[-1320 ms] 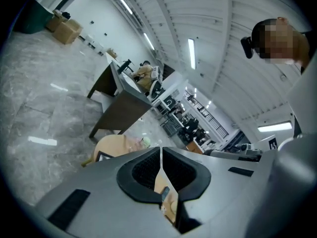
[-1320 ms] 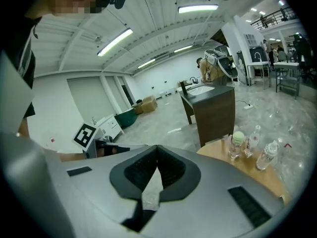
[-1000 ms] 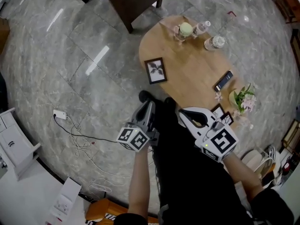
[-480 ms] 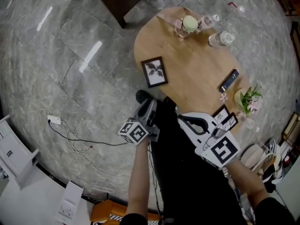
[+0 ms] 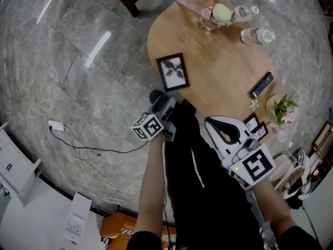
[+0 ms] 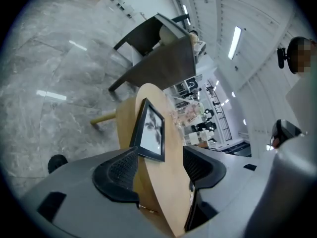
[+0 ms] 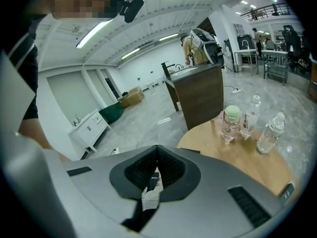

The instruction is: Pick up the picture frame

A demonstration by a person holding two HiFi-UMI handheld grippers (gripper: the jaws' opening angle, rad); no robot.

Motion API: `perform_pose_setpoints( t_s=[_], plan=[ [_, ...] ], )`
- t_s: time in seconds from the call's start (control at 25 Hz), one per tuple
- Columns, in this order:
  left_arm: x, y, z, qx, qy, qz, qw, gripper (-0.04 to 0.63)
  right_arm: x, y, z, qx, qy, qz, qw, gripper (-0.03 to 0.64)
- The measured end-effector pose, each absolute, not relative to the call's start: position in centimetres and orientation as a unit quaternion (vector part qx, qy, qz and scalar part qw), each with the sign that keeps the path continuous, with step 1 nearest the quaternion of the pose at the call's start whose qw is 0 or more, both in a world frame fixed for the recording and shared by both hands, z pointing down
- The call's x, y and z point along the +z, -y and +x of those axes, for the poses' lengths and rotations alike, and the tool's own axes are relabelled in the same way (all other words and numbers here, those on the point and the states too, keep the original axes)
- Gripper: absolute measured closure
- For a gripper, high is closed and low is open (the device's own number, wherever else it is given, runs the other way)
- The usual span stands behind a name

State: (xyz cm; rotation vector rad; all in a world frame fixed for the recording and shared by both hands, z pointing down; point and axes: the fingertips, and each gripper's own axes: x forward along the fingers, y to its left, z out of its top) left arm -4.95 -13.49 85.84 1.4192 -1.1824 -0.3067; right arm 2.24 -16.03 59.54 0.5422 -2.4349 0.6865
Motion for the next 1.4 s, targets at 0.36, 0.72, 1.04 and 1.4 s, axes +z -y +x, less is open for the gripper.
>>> perform_pose_setpoints(
  t_s=[0.36,0.72,1.04,1.4],
  plan=[
    [89.8,15.2,-5.5,-0.176,0.498,0.565,0.634,0.281,61.7,15.7,2.7,0.278,0.891,0.211,0.292,0.607],
    [91.6,16.5,-5.4,-0.194,0.489,0.544,0.654,0.321,62.3,15.6,1.9,0.277,0.893,0.205,0.289,0.607],
    [92.3,16.5,-5.4,-0.180,0.500,0.538,0.654,0.428,62.4,15.2,2.1,0.270,0.895,0.203,0.292,0.607],
    [91.8,16.2,-5.1,-0.195,0.496,0.522,0.666,0.479,61.8,14.8,2.6,0.275,0.893,0.208,0.288,0.607]
  ],
)
